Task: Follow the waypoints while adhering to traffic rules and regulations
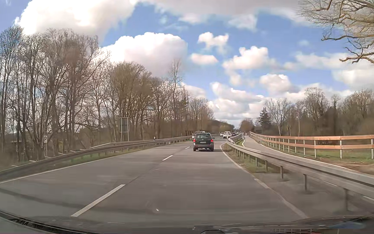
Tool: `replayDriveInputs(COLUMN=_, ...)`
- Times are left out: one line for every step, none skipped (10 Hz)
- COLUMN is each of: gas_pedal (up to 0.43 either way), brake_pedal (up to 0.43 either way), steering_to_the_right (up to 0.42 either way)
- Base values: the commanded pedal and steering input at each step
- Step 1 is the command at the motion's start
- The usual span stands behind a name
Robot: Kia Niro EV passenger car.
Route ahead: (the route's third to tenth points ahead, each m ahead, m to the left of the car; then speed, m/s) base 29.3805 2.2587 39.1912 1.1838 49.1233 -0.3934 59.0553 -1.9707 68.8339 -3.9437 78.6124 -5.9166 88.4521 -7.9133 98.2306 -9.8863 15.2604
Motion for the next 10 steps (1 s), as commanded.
replayDriveInputs(gas_pedal=0.169, brake_pedal=0.000, steering_to_the_right=0.018)
replayDriveInputs(gas_pedal=0.169, brake_pedal=0.000, steering_to_the_right=0.018)
replayDriveInputs(gas_pedal=0.169, brake_pedal=0.000, steering_to_the_right=0.018)
replayDriveInputs(gas_pedal=0.169, brake_pedal=0.000, steering_to_the_right=0.017)
replayDriveInputs(gas_pedal=0.169, brake_pedal=0.000, steering_to_the_right=0.016)
replayDriveInputs(gas_pedal=0.169, brake_pedal=0.000, steering_to_the_right=0.016)
replayDriveInputs(gas_pedal=0.169, brake_pedal=0.000, steering_to_the_right=0.015)
replayDriveInputs(gas_pedal=0.169, brake_pedal=0.000, steering_to_the_right=0.011)
replayDriveInputs(gas_pedal=0.169, brake_pedal=0.000, steering_to_the_right=0.010)
replayDriveInputs(gas_pedal=0.169, brake_pedal=0.000, steering_to_the_right=0.009)
